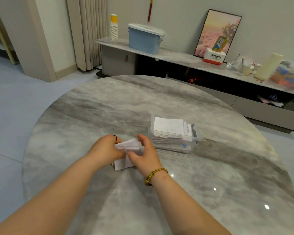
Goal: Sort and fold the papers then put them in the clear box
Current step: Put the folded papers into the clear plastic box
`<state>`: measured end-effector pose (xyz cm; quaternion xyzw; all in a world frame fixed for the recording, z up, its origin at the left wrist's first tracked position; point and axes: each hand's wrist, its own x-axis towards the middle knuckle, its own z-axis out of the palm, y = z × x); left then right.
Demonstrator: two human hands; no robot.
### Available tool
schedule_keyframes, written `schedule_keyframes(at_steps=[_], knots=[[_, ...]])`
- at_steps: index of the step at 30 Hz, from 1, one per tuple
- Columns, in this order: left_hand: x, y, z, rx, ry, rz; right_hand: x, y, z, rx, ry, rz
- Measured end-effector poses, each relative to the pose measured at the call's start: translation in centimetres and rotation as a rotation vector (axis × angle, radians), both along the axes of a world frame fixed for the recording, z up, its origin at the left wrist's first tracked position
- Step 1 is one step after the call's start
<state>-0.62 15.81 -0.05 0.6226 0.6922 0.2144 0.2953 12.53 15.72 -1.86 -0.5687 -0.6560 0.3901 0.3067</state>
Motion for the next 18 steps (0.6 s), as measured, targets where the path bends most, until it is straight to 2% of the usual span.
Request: schedule_keyframes(at_steps=[3,9,14,18], knots=[[1.5,-1.2,1.5,0.069,0.035,-0.057,1.1,-1.1,1.1,0.020,0.282,-0.044],[4.2,-4.2,1.4,0.127,0.017,-0.069,2.3,-2.9,1.7,0.098,0.441,-0.161],[5.2,-4.7,-0.6,0.093,-0.339,0.029,2.9,-3.5,0.3,0.060,0.385,-0.224],[5.4,-4.6,-1.6,0.110,-0.513,0.100,3.1,-3.2,-0.2,0.034,0.445,-0.277]])
